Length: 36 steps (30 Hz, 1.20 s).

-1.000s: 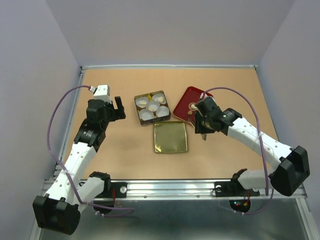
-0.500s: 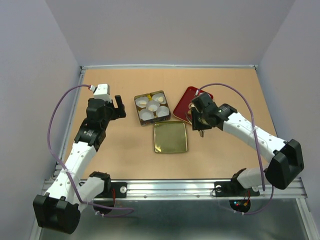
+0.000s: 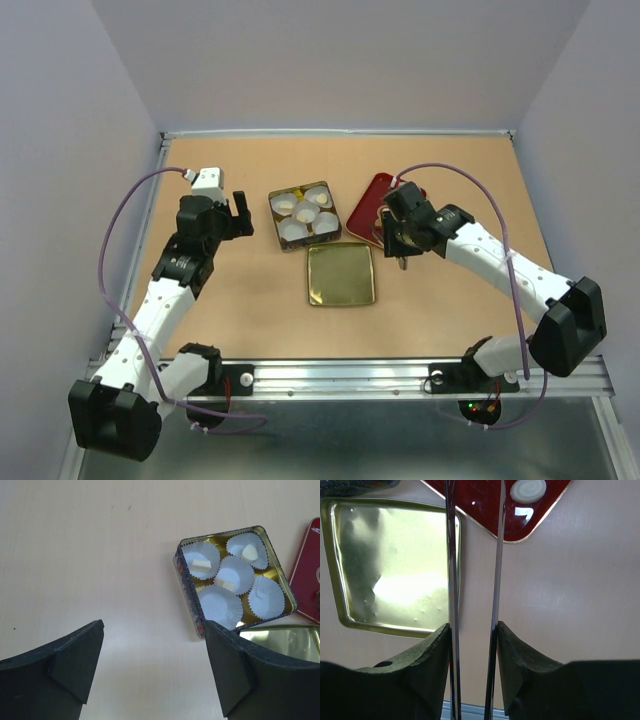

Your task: Pack the chocolate

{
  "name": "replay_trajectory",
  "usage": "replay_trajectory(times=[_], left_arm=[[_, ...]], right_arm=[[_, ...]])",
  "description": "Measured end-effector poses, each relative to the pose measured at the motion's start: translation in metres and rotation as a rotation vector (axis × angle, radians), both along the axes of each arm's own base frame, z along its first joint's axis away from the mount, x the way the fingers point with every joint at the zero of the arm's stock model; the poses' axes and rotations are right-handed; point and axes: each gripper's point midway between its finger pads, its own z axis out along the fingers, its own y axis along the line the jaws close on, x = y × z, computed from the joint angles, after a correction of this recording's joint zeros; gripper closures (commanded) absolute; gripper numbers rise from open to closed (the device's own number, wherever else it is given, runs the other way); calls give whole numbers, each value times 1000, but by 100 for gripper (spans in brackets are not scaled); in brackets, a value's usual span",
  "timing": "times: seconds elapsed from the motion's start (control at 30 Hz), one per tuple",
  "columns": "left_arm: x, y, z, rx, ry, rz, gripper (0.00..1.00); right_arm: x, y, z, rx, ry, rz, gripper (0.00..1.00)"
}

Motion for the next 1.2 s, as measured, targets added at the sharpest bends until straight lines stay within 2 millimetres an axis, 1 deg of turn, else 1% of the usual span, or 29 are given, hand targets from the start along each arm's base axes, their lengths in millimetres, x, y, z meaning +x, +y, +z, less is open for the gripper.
replay_trajectory(times=[0.17,0.43,0.87,1.2], left_arm=[[2,0,-5,7,15,-1,7],[3,0,-5,7,12,-1,7],[3,0,-4,6,11,-1,7],[1,0,0,3,-3,0,7]], right_arm=[[9,3,14,13,-37,6,55],[13,-1,6,-11,-21,6,55],[14,-2,6,-9,-18,3,55],[12,-1,4,0,-8,3,56]])
